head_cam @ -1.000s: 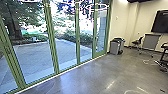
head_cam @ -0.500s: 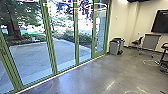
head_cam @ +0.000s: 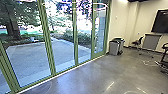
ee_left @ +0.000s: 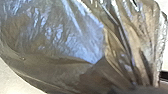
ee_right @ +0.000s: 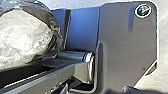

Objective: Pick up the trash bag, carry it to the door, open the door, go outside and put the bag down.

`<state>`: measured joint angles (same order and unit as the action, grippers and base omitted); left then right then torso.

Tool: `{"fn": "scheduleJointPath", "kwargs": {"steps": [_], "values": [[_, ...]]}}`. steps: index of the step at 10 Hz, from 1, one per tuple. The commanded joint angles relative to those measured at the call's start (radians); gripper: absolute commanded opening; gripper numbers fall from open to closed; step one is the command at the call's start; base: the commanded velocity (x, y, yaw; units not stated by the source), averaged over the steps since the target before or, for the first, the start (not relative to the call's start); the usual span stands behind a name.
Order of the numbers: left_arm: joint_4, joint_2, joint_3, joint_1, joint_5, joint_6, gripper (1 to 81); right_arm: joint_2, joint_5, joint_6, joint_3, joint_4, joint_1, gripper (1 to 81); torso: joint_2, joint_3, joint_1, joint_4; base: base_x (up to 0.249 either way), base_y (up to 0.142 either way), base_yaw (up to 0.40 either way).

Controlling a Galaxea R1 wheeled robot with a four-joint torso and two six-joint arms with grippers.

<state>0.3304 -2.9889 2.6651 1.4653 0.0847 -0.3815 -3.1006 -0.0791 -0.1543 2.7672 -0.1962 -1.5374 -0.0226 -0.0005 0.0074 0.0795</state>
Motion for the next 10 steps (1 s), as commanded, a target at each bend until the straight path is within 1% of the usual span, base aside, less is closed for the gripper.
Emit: {"fn": "scheduleJointPath", "kwargs": {"steps": [1,8,10], "values": [[-0.013,0.004,-0.002,-0.062,0.063,-0.007,1.0,-0.019,-0.071,-0.007,-0.012,0.007,0.047,81.1,0.000,0.000,0.000,0.000,0.107,0.000,0.000],[-0.016,0.004,-0.004,-0.062,0.063,-0.007,1.0,-0.017,-0.070,-0.007,-0.012,0.006,0.047,81.1,0.000,0.000,0.000,0.000,0.111,0.000,0.000],[-0.016,0.004,-0.004,-0.062,0.063,-0.007,1.0,-0.017,-0.071,-0.007,-0.011,0.006,0.047,81.1,0.000,0.000,0.000,0.000,0.116,-0.064,0.000]]}}
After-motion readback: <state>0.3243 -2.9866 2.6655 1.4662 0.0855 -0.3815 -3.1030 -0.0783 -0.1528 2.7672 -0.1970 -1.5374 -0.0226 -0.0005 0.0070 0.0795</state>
